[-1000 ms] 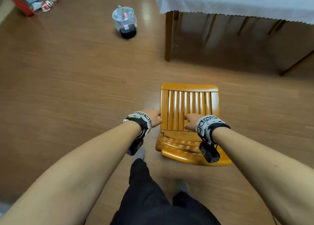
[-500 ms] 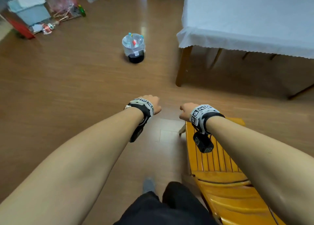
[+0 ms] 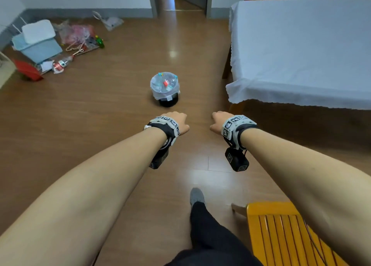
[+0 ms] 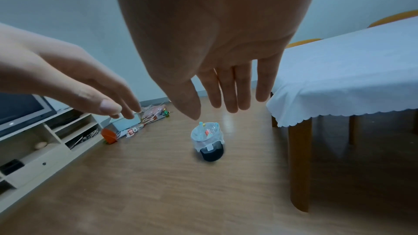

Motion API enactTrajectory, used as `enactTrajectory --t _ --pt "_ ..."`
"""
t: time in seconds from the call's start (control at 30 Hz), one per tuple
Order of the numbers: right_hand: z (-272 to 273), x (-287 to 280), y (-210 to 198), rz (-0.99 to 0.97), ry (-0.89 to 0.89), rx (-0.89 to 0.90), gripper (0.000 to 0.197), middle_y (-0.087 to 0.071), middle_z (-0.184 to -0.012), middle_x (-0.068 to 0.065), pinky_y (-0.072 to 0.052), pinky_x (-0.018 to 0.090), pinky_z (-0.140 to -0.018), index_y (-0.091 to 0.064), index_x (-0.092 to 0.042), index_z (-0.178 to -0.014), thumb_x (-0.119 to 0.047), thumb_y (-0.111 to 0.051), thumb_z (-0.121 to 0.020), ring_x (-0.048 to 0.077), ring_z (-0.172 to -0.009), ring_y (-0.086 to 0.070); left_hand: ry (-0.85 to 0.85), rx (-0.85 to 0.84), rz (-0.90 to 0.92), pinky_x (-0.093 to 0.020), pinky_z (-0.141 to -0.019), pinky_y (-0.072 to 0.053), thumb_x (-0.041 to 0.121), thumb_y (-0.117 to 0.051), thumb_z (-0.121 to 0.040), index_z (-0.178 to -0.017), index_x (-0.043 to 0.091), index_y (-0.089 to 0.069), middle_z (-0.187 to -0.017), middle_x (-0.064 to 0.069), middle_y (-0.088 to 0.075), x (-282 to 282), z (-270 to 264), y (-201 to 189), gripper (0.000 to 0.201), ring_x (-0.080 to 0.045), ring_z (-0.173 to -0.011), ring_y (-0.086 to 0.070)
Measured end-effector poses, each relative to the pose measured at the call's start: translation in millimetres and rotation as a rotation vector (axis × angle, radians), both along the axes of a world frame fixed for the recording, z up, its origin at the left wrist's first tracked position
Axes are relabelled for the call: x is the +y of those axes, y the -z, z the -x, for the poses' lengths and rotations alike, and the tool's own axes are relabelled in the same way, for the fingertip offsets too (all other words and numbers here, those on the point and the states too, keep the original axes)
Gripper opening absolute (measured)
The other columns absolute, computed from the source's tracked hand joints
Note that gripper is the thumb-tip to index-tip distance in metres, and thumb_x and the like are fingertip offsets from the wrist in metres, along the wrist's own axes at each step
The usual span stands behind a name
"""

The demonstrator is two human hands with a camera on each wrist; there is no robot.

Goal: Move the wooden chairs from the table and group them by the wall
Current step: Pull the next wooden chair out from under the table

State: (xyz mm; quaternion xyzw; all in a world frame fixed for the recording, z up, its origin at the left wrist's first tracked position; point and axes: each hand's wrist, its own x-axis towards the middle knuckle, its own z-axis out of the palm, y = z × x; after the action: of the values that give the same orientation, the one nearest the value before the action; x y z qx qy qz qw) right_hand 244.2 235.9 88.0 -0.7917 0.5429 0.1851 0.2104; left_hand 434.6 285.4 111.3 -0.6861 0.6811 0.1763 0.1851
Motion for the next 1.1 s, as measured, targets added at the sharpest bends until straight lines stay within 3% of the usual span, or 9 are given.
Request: enactTrajectory --t 0.17,0.27,0.47,0.63,0.77,0.93,1.1 --pt "-39.0 -130.7 -21.2 0.008 -0.012 0.013 0.023 -0.060 -0.110 0.011 -0.052 0.039 -0.086 -0.058 -0.006 -0.102 -0.027 -0.055 -0.091 0.032 -0.099 -0.062 -0.002 0.023 0.025 -0.034 -0.072 -0.045 0.038 -0.047 -0.091 -0.118 0.013 -0.058 -0.117 -0.011 -0.064 -133.6 -39.3 -13.7 0.038 -0.030 -0.099 -0.061" --pt "-56.1 -202.4 -22.6 0.013 -0.001 0.022 0.026 -0.056 -0.105 0.009 -0.051 0.037 -0.084 -0.059 -0.006 -0.104 -0.028 -0.055 -0.090 0.033 -0.101 -0.062 0.031 0.055 0.038 -0.035 -0.074 -0.046 0.036 -0.048 -0.091 -0.102 0.015 -0.055 -0.111 -0.012 -0.065 -209.0 -52.6 -11.9 0.025 -0.031 -0.094 -0.059" --pt "-72.7 -360.9 1.4 0.029 0.074 0.040 0.033 -0.060 -0.114 0.013 -0.053 0.041 -0.088 -0.061 -0.003 -0.111 -0.029 -0.055 -0.091 0.033 -0.104 -0.062 0.100 0.057 -0.011 -0.037 -0.082 -0.049 0.037 -0.047 -0.092 -0.126 0.014 -0.056 -0.122 -0.014 -0.063 -380.1 -76.0 11.7 0.042 -0.035 -0.109 -0.060" --pt "-73.0 -503.5 3.4 0.024 0.214 0.027 0.045 -0.055 -0.132 0.017 -0.047 0.036 -0.092 -0.055 -0.001 -0.132 -0.028 -0.054 -0.096 0.035 -0.119 -0.057 0.202 0.061 -0.008 -0.038 -0.079 -0.047 0.038 -0.047 -0.088 -0.124 0.018 -0.056 -0.120 -0.011 -0.062 -553.7 -94.0 14.7 0.043 -0.035 -0.106 -0.061" --pt "-56.0 -606.5 -8.4 0.025 0.354 0.011 0.046 -0.058 -0.132 0.017 -0.050 0.042 -0.095 -0.053 -0.005 -0.133 -0.032 -0.053 -0.095 0.035 -0.116 -0.059 0.294 0.056 -0.009 -0.037 -0.074 -0.044 0.038 -0.047 -0.088 -0.124 0.017 -0.056 -0.120 -0.011 -0.063 -688.6 -97.2 2.0 0.043 -0.036 -0.104 -0.061" --pt "-22.5 -713.1 -12.8 0.009 0.508 -0.023 0.052 -0.052 -0.142 0.012 -0.048 0.045 -0.101 -0.049 -0.010 -0.142 -0.033 -0.053 -0.095 0.032 -0.123 -0.056 0.404 0.042 -0.017 -0.036 -0.077 -0.044 0.039 -0.047 -0.092 -0.129 0.016 -0.055 -0.124 -0.012 -0.062 -829.8 -67.4 -2.8 0.045 -0.036 -0.108 -0.060" --pt "30.7 -841.8 11.6 -0.019 0.641 -0.007 0.052 -0.054 -0.139 0.014 -0.048 0.043 -0.101 -0.050 -0.007 -0.139 -0.035 -0.052 -0.096 0.033 -0.122 -0.057 0.529 0.059 0.005 -0.035 -0.077 -0.042 0.039 -0.045 -0.096 -0.134 0.016 -0.053 -0.128 -0.009 -0.061 -970.1 -8.0 -3.8 0.046 -0.033 -0.111 -0.060"
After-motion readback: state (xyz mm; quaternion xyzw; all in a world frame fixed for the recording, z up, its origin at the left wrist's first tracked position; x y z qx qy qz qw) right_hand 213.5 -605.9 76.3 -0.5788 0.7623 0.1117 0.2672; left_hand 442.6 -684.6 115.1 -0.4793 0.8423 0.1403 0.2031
